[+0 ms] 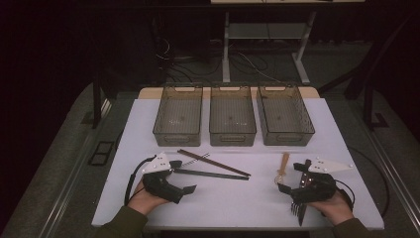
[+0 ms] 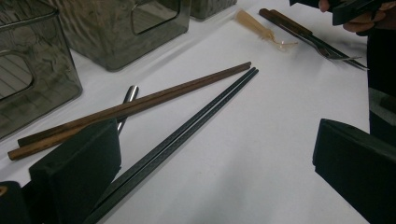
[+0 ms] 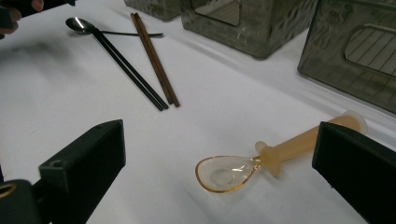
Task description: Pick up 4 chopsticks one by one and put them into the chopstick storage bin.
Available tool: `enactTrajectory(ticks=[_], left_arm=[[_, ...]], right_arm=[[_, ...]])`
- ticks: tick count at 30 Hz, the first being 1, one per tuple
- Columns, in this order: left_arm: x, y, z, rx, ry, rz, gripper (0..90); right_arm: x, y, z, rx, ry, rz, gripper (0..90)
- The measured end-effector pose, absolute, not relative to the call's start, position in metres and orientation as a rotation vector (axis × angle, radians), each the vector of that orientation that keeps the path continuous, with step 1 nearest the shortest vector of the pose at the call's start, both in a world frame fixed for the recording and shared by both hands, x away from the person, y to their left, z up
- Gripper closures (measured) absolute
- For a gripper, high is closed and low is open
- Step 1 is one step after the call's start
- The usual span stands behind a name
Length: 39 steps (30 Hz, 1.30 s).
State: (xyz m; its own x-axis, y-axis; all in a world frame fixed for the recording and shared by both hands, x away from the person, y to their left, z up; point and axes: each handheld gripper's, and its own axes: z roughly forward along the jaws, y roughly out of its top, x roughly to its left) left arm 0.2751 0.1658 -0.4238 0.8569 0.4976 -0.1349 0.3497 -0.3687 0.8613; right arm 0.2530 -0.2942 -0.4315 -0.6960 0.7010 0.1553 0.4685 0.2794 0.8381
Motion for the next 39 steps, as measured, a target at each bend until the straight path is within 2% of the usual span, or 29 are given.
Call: enactTrajectory(ticks=[10, 25, 31, 33, 34, 39], left_arm=[[0.277, 0.167, -0.424, 2.009, 0.639, 0.187, 3.7], [0.297, 0.165, -0.423, 2.039, 0.670, 0.224, 18.7], [0.308, 0.171, -0.423, 2.034, 0.685, 0.214, 30.1], [0.311, 0.173, -0.422, 2.026, 0.698, 0.214, 40.4], [0.312, 0.174, -0.421, 2.026, 0.702, 0.224, 40.4], [0.321, 0.179, -0.424, 2.051, 0.755, 0.248, 59.3]], right_arm=[[0.255, -0.294, -0.431, 1.107, 2.303, 1.402, 2.4], [0.254, -0.293, -0.432, 1.115, 2.305, 1.378, 2.5], [0.253, -0.293, -0.433, 1.118, 2.291, 1.379, 2.5], [0.254, -0.293, -0.433, 1.118, 2.289, 1.376, 2.4], [0.254, -0.293, -0.433, 1.118, 2.289, 1.376, 2.4], [0.254, -0.293, -0.433, 1.132, 2.283, 1.368, 2.5]])
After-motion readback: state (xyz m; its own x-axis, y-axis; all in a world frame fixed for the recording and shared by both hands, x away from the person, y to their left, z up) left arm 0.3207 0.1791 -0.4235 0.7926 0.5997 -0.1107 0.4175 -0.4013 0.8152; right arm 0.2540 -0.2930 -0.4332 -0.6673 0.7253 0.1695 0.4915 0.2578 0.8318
